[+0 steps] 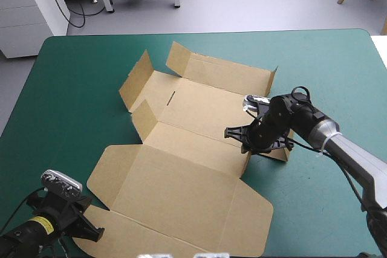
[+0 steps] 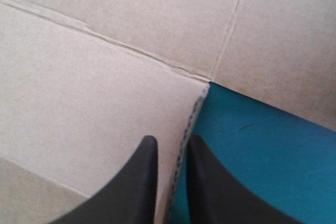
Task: Fold the box
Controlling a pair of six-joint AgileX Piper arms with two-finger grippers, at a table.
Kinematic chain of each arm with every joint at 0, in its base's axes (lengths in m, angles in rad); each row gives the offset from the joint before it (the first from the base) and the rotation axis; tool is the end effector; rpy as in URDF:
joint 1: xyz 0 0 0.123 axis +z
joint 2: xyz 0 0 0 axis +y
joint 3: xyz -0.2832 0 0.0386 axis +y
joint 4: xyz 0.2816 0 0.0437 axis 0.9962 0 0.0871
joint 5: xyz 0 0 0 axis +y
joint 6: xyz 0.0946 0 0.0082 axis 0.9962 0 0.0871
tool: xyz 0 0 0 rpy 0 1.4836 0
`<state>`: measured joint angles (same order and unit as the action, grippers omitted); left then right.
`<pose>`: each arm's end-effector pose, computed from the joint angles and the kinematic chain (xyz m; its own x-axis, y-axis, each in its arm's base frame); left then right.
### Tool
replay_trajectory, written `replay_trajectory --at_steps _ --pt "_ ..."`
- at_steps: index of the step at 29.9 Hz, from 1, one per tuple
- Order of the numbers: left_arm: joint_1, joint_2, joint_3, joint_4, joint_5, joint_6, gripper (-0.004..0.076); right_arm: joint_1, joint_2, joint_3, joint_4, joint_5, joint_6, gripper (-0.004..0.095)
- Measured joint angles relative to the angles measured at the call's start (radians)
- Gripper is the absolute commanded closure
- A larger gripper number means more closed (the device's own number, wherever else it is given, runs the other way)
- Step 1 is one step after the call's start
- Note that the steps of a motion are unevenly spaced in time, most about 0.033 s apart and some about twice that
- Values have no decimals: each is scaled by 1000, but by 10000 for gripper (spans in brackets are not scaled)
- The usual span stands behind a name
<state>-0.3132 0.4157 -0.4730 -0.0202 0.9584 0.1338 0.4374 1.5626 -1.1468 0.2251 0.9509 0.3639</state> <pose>0.0949 -0.0324 0.2634 -0.6475 0.3378 -0.6831 0.4008 0.9134 0.0718 0.3001 0.1594 0.2436 -0.9819 0.0576 -0.1802 0.0020 0.9556 0.2947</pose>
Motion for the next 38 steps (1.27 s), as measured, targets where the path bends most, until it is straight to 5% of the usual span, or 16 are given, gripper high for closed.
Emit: replay_trajectory --at_steps 12,20,29,38 --pt "0 0 0 0 0 0 734 -3 0 0 -25 -17 -111 927" --pt "0 0 -51 -19 24 2 734 -3 80 -141 -141 1 -341 927" --pt "0 0 -165 -48 28 3 734 -3 332 -495 -156 61 -843 927" --pt "0 0 -176 -52 38 3 734 32 551 -856 -31 73 -1367 928"
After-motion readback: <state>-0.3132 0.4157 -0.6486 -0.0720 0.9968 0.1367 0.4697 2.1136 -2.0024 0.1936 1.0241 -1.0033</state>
